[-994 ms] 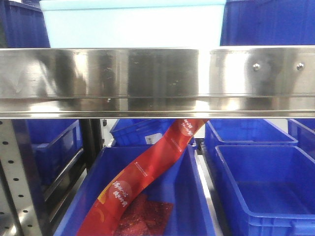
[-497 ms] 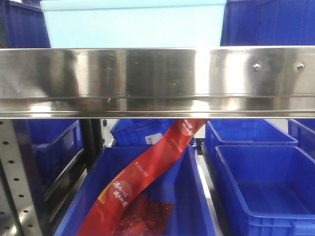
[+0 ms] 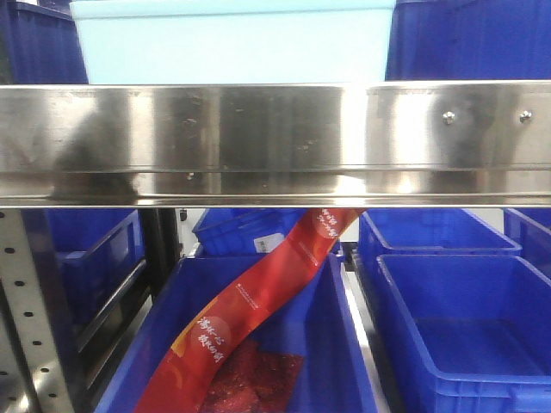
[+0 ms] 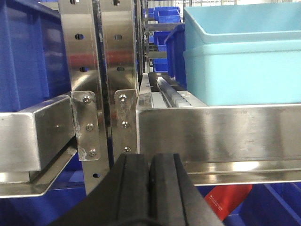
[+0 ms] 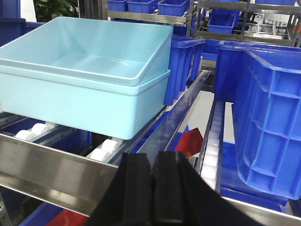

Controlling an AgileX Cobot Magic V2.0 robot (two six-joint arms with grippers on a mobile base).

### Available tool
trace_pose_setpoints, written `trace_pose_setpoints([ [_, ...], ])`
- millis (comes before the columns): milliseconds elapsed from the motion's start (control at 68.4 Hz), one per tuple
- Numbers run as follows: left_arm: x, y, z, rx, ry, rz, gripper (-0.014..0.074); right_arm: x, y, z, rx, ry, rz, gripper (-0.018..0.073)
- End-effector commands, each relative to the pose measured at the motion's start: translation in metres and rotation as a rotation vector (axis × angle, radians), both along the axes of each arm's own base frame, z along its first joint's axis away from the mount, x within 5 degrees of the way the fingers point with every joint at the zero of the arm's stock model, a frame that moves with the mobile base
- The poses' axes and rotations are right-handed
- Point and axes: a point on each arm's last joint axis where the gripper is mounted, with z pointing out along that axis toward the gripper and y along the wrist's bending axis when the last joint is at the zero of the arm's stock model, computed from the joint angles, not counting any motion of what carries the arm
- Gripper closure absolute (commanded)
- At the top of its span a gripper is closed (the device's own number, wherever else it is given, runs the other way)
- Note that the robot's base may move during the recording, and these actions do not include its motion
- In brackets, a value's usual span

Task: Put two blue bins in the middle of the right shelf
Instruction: 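Open both grippers and pull them back from the bins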

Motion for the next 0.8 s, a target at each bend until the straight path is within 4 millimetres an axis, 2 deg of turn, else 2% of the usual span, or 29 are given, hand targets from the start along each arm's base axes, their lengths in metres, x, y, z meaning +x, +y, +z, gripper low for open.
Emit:
trace_pose_setpoints([
  [0,-0.0007,0.0002,0.0028,-0.009,-0.03,0.001,0.0707,-0.0008,-0.0006,0.0015,-0.007,-0.025,-0.002,0.0721],
  [658,-0.0007,0.0002,0.0028,-0.009,-0.03,0.001,0.0707,-0.0008,-0.0006,0.0015,-0.007,-0.025,-0.002,0.0721],
  [790,-0.0007,0.0002,0.0028,-0.009,-0.03,0.001,0.0707,0.0011,-0.0062,0.0017,0.02,-0.018,-0.075,0.0721],
])
